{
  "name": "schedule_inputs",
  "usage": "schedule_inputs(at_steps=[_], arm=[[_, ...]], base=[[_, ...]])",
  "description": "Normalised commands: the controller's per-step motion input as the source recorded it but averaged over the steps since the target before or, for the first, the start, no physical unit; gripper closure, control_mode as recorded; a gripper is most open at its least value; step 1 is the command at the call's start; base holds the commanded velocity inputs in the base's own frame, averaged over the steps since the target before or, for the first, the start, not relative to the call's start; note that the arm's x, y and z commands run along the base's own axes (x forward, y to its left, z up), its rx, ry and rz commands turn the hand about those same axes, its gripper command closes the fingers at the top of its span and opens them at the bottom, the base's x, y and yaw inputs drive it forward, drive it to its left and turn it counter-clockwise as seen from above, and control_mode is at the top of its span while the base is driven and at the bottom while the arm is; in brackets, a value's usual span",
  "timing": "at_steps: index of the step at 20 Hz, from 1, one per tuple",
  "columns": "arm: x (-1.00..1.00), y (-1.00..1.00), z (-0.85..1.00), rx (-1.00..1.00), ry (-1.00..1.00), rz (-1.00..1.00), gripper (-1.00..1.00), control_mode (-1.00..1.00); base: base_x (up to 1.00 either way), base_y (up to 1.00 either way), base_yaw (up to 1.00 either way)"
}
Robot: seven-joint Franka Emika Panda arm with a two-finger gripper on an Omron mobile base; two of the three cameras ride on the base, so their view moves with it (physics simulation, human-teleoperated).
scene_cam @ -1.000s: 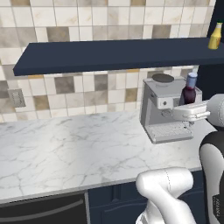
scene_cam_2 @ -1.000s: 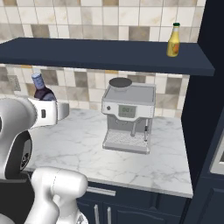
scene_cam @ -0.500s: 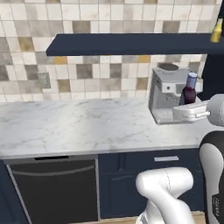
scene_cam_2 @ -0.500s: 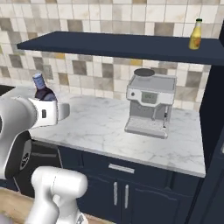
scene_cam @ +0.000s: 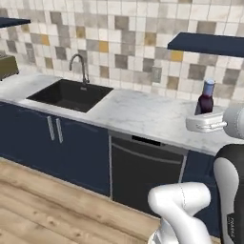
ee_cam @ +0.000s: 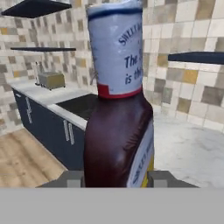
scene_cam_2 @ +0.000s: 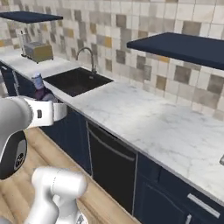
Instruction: Take 2 condiments from the cabinet and move them on the counter near the stove.Make sure the condiments are lined up with each other, next to each other.
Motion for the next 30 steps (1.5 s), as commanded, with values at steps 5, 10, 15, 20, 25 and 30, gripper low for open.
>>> schedule_inputs(at_steps=[5, 10, 15, 20, 25, 30], arm=[[0.00, 0.00, 0.00, 0.00, 0.00, 0.00, 1.00, 1.00], [0.00, 0.00, 0.00, 0.00, 0.00, 0.00, 1.00, 1.00], [0.00, 0.00, 0.00, 0.00, 0.00, 0.00, 1.00, 1.00], [0.00, 0.00, 0.00, 0.00, 0.00, 0.00, 1.00, 1.00], [0.00, 0.00, 0.00, 0.00, 0.00, 0.00, 1.00, 1.00], [0.00, 0.00, 0.00, 0.00, 0.00, 0.00, 1.00, 1.00]], base=[[-0.05, 0.66, 0.81], [0.15, 0.39, 0.74], [0.92, 0.59, 0.24], [0.81, 0.76, 0.18], [0.05, 0.80, 0.60], [0.17, 0.71, 0.66]])
